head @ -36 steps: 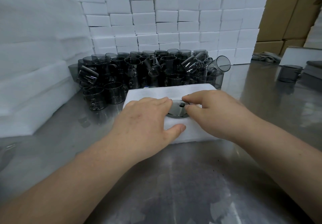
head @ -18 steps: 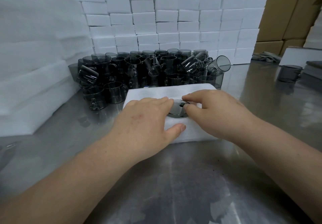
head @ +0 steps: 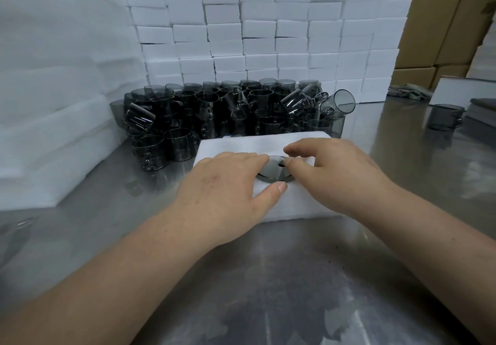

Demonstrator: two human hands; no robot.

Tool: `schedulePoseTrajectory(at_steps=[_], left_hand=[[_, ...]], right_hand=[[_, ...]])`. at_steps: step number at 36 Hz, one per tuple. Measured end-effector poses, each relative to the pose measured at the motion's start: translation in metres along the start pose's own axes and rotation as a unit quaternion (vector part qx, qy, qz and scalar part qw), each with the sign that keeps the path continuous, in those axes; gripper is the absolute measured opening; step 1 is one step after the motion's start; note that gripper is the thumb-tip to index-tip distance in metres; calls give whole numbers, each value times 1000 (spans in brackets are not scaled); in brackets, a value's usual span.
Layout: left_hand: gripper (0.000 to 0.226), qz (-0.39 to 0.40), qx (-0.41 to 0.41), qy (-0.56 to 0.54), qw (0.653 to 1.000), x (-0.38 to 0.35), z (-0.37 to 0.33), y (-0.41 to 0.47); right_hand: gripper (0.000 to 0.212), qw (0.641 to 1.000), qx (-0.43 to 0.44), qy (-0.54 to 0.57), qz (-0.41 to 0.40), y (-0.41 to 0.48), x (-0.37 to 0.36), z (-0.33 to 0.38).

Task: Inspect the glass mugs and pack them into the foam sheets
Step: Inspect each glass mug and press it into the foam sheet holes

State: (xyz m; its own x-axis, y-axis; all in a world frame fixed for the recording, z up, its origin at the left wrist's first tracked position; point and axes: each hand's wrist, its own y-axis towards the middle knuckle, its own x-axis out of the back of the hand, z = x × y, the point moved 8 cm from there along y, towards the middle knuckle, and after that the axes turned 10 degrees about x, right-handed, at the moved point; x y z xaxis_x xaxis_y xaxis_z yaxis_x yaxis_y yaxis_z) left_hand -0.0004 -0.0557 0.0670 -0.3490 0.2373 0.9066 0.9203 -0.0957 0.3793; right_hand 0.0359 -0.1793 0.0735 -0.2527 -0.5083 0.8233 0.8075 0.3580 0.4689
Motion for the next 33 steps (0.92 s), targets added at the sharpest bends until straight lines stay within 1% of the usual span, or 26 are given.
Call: schedulePoseTrajectory(at_steps=[6,13,19,24,27,29,30,31,32,33], left_hand=[[60,4,10,-7,1000,-2,1,1],[69,14,29,-14,999,-3,4,5],[62,7,37,-19,999,1,4,8],[57,28,57,-16,998,1,8,19],[42,30,81,-70,994,4,15,29],[21,21,110,-155,982,10,26,41],[15,6,124,-196,973,13,33,49],[16,-20,137,-224,965,17,43,58],[16,-50,150,-228,961,22,54,67],[18,-78,167,-201,962,25,67,76]], right_hand=[[33,1000,7,-17,0,0,-1,2],[33,999,13,-29,-4,1,-2,3],[31,999,17,-37,-9,1,-1,4],[31,999,15,-39,-1,1,-2,5],[30,999,12,-39,0,0,-2,4],[28,999,8,-38,0,0,-2,3],[28,999,5,-38,2,0,-2,2],[28,999,3,-37,3,0,-3,2],[28,999,3,-36,4,0,-3,2],[28,999,3,-35,4,0,-2,2]])
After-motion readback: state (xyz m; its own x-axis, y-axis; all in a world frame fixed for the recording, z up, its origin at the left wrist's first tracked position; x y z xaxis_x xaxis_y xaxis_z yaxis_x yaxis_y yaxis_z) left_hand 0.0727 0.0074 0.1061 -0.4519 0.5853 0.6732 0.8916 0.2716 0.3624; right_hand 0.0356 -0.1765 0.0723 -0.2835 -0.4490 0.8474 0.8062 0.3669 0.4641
